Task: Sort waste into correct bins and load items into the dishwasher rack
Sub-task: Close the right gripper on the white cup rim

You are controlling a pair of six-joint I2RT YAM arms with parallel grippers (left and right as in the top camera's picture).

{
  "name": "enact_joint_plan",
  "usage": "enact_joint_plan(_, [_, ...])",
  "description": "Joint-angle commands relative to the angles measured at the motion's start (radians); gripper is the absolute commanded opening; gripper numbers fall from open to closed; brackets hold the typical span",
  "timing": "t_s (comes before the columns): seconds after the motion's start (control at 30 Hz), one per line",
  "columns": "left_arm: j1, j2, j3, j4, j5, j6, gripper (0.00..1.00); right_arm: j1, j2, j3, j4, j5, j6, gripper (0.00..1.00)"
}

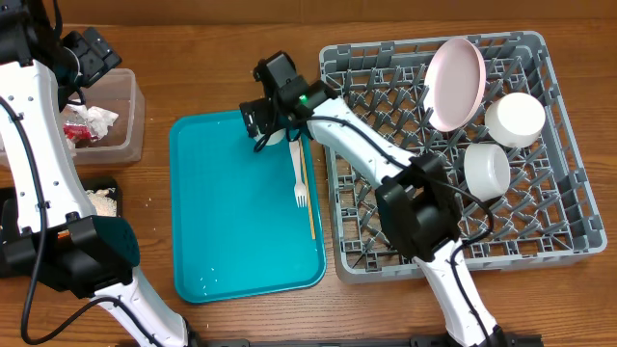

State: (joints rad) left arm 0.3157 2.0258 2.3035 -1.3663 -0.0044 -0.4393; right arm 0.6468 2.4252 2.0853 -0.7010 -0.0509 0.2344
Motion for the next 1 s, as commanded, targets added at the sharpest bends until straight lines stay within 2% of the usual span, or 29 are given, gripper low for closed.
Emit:
enact_joint_plan(0.0, [-0.002, 0.008, 0.002, -0.002, 0.004, -0.007, 1.00, 0.021, 0.023, 0.008, 0.012, 0.009, -0.009, 0.97])
enact_joint_plan(0.5, [-0.002, 0.008, 0.002, -0.002, 0.004, -0.007, 1.00, 0.042, 0.023, 0.009, 0.013, 0.134, -0.034, 0.89])
enact_joint_plan(0.97, [-0.002, 0.008, 0.002, -0.002, 0.004, -0.007, 1.00, 0.042, 0.023, 0.009, 0.031, 0.162, -0.029, 0.89])
